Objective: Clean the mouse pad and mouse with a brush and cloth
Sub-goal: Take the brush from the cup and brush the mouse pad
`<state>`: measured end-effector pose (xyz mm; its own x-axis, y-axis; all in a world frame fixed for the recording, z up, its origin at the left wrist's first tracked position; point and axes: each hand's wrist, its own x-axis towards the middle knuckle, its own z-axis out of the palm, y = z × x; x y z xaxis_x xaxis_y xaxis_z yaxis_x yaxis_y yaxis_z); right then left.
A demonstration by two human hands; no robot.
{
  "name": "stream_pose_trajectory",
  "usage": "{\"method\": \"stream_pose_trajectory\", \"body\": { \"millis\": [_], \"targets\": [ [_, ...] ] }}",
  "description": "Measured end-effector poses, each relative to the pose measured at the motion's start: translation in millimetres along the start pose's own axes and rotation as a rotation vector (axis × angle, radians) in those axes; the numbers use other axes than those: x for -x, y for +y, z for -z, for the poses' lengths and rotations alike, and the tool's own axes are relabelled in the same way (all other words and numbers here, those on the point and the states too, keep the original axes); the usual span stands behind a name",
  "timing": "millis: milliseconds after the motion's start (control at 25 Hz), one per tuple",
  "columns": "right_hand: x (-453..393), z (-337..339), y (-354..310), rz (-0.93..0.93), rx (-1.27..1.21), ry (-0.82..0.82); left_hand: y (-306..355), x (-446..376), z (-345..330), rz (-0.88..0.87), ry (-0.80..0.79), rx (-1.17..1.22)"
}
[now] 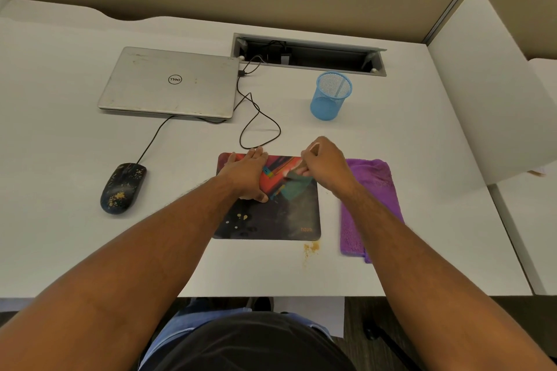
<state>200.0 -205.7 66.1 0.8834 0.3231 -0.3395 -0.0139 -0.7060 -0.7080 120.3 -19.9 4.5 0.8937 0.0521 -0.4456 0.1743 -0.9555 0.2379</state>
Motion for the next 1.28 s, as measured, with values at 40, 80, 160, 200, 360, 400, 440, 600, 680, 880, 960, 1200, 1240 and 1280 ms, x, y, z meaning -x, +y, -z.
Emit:
{"method": "stream_pose_trajectory", "body": {
  "millis": [40,80,160,200,360,400,440,600,680,880,960,1200,1240,1280],
  "targets": [
    [0,0,-1,0.01,0.017,-0.033,0,0,0,0.0,0.004,0.001],
    [0,1,-3,0.029,-0.01,-0.018,-1,0,0,-0.001,0.005,-0.001],
    [-1,2,-7,0.061,-0.112,0.087,-1,0,0,-0.001,0.006,-0.001],
    [0,2,-7,0.061,-0.124,0.102,-1,0,0,0.001,0.004,0.0],
    [4,-3,-2,0.034,-0.004,-0.132,0,0,0,0.004,-0.001,0.0],
    [5,-4,-1,0.052,-0.011,-0.134,0,1,0,0.004,-0.002,-0.003],
    [7,-4,-2,0.076,-0.043,-0.077,0,1,0,0.003,0.0,-0.005],
    [13,-5,4,0.083,-0.047,0.003,0,1,1,0.009,-0.006,-0.011],
    [12,-4,6,0.08,0.034,-0.142,1,2,1,0.014,-0.012,-0.012],
    [9,4,5,0.095,-0.083,0.013,2,2,3,0.008,-0.011,-0.005],
    [10,5,8,0.081,0.012,-0.1,2,2,2,0.007,-0.015,-0.007],
    [11,30,22,0.088,-0.04,0.086,1,1,2,0.006,-0.013,-0.009],
    [13,32,26,0.07,-0.024,0.081,1,1,2,0.008,-0.019,-0.01],
    [14,33,31,0.043,0.011,0.024,1,1,2,0.008,-0.023,-0.009]
  ]
}}
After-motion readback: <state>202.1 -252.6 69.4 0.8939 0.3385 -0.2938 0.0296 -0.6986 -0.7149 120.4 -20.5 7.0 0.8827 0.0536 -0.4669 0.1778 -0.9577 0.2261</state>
